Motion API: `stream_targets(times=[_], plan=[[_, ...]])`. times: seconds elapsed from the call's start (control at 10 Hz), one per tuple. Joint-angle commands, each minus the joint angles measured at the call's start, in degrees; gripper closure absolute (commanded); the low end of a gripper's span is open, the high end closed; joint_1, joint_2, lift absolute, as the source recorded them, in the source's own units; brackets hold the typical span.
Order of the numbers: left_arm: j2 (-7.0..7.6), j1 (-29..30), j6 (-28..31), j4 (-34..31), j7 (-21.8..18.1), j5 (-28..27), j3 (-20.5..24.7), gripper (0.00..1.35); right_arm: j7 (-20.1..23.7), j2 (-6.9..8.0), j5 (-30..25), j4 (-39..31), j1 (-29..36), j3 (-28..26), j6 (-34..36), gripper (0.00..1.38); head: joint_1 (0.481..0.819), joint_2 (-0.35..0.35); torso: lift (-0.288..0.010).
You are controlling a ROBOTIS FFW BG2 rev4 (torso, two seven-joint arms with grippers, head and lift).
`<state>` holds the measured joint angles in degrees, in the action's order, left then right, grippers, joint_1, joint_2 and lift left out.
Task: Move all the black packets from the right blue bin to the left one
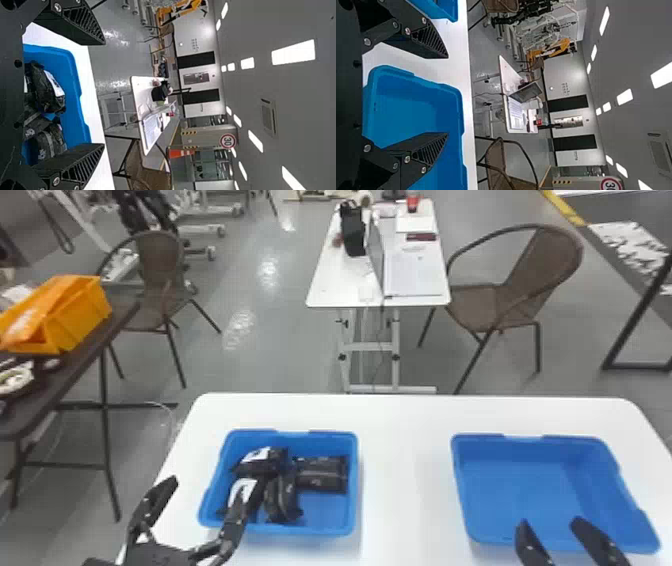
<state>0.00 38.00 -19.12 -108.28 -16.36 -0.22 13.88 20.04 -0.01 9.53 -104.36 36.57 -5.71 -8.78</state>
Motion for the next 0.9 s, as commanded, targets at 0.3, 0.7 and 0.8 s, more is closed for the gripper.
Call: stream_targets(times=[0.3,0.7,0.8], plan=[[-0.15,0.32,0.22,0.0,2.82,1.71,-2.72,0.12,0.0,0.06,0.49,0.56,-0.19,0.0,-0.01,0.37,0.695,0.108,0.0],[-0.15,-0.12,0.13,0.09,2.82,1.89,-2.9,0.12,0.0,0.06,0.67,0.82,-0.71,0.09,-0.01,0.38,0.695,0.102,0.0],[-0.15,-0.12,0.31,0.09,2.82,1.97,-2.81,0.12,0.0,0.06,0.76,0.82,-0.8,0.09,-0.01,0.38,0.695,0.101,0.0]])
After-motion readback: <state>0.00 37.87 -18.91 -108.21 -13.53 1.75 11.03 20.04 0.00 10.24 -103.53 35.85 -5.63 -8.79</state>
